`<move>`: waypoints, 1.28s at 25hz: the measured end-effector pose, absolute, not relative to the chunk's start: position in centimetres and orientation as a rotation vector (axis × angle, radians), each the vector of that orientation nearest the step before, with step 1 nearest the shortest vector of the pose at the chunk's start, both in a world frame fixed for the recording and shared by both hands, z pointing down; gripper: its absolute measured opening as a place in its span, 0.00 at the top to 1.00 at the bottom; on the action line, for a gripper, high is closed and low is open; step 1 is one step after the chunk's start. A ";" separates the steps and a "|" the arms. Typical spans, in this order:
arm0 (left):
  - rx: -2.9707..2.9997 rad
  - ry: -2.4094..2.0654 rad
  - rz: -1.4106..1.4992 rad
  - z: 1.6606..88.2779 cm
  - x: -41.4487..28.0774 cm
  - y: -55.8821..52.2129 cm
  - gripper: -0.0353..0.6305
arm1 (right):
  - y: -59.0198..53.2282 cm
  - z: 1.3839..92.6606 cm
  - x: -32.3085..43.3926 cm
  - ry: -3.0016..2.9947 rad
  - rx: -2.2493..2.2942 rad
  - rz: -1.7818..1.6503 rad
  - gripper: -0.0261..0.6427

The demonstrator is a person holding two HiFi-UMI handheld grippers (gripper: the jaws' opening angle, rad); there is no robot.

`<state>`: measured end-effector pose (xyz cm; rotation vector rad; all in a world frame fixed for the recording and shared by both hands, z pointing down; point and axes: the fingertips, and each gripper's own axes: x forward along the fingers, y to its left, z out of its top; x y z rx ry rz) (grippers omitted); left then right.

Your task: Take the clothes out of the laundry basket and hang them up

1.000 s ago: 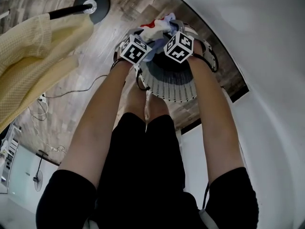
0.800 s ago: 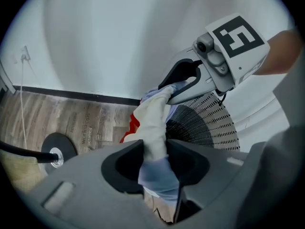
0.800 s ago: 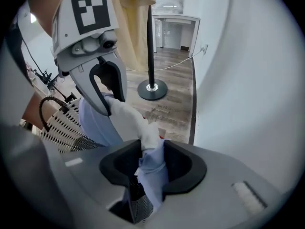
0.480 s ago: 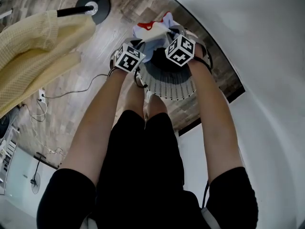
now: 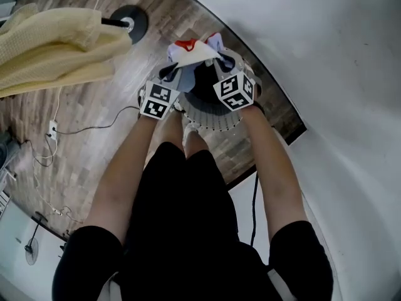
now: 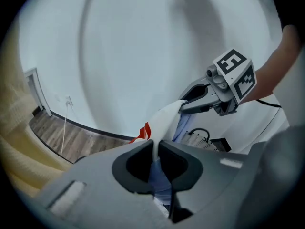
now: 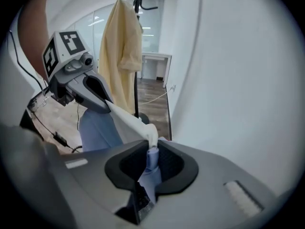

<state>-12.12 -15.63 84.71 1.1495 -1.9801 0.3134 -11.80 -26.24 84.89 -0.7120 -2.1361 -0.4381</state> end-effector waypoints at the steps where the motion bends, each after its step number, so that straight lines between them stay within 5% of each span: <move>1: 1.152 -2.017 0.302 82.4 -12.1 -15.5 0.91 | -26.2 82.6 -11.7 -2.172 -0.699 -0.424 0.90; 19: 1.065 -2.623 0.089 42.1 -7.9 -4.5 0.91 | -16.3 42.7 -8.1 -2.680 -0.811 -0.040 0.89; 32: 0.936 -2.772 -0.004 32.0 -7.5 12.0 0.91 | 0.5 31.7 -7.5 -2.687 -1.033 -0.026 0.89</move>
